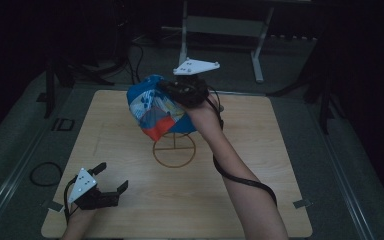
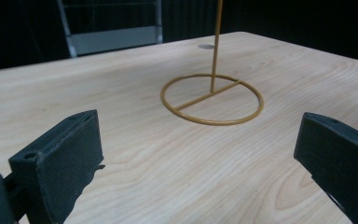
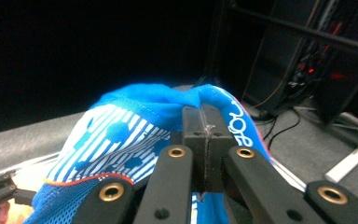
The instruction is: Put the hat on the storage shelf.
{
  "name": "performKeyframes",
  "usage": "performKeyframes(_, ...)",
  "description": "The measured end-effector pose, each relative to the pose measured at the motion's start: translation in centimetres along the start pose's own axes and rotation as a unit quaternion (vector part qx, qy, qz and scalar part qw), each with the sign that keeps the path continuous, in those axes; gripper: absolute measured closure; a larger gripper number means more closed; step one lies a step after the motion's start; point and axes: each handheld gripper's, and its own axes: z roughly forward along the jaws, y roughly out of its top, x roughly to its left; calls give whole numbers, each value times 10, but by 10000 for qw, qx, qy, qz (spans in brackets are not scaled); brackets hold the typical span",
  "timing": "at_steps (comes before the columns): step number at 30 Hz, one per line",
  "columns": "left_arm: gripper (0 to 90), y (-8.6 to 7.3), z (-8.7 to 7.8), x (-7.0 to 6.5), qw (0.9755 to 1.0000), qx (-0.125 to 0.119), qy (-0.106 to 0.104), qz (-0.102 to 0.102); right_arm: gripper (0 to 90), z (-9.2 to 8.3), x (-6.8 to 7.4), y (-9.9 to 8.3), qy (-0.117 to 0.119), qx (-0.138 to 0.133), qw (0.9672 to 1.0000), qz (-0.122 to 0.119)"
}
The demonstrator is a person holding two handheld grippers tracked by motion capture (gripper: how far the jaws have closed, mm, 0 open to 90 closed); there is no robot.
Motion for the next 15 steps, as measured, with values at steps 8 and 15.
performKeyframes(8, 14, -5, 3, 0, 9999, 92, -107, -39, 900, 21, 6, -11, 34, 259, 9997, -24)
performKeyframes(15, 14, -5, 4, 0, 9998, 92, -149, -58, 900, 20, 0, -27, 33, 419, 9991, 70)
